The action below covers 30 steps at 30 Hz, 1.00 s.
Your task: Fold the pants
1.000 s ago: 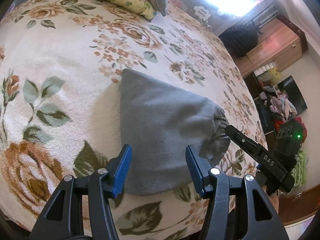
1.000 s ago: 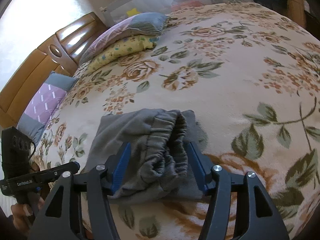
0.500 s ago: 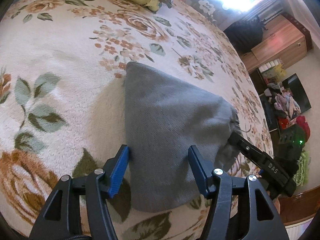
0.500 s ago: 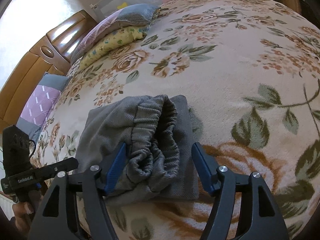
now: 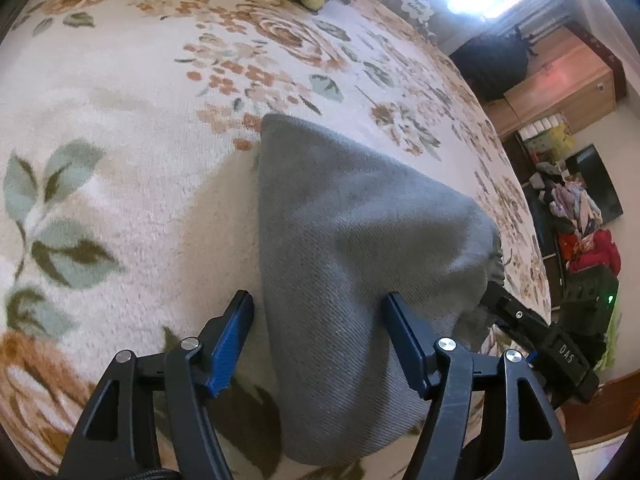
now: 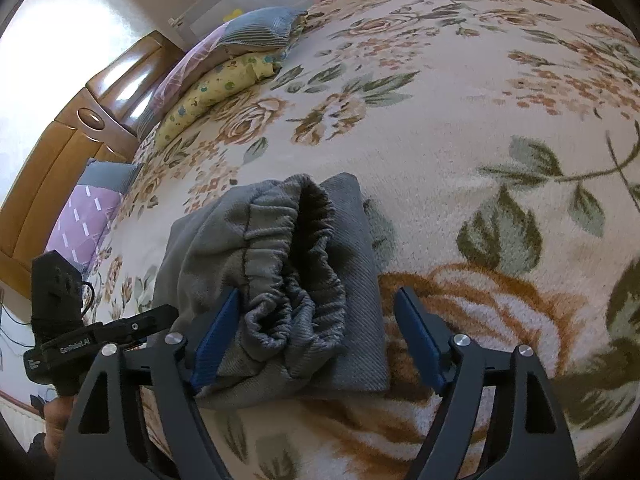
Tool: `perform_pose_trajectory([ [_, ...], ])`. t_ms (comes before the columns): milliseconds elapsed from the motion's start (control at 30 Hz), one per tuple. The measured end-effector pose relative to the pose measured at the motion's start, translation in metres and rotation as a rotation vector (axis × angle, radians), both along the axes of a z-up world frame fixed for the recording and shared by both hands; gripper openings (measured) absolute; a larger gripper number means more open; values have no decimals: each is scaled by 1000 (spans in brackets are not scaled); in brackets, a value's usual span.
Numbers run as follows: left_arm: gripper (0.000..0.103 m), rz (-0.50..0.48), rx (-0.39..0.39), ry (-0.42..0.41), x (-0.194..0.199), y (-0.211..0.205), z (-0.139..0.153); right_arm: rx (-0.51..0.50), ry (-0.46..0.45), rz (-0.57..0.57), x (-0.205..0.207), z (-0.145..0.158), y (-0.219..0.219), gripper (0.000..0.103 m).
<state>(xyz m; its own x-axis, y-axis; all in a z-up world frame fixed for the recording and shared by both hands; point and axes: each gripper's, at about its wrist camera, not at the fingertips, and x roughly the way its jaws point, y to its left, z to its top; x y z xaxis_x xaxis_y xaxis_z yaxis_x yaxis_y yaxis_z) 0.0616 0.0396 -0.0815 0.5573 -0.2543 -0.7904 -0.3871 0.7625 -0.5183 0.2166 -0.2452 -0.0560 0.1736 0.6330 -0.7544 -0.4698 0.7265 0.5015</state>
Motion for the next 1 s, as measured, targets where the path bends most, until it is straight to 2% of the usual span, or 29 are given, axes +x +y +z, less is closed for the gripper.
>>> perform_pose_trajectory([
  [100, 60, -20, 22, -6, 1, 4, 0, 8, 1, -1, 0, 0, 0, 81],
  [233, 56, -25, -1, -8, 0, 11, -3, 24, 2, 11, 1, -1, 0, 84],
  [433, 67, -12, -82, 5, -1, 14, -5, 54, 16, 18, 3, -6, -4, 85],
  [567, 80, -23, -74, 13, 5, 2, -3, 90, 38, 27, 4, -12, -5, 85],
  [733, 81, -49, -16, 7, 12, -12, -3, 157, 82, 3, 4, -21, -9, 85],
  [767, 80, -46, -16, 1, 13, -12, -4, 157, 75, 2, 3, -21, -9, 85],
  [833, 70, -38, -32, -13, 12, -9, -5, 143, 58, 6, 0, -19, -6, 74],
  [900, 56, -32, -59, -25, 10, -5, -6, 133, 55, 13, -3, -18, -3, 71],
  [1000, 43, -39, -73, -43, 7, -2, -3, 111, 34, 12, -5, -15, 0, 61],
])
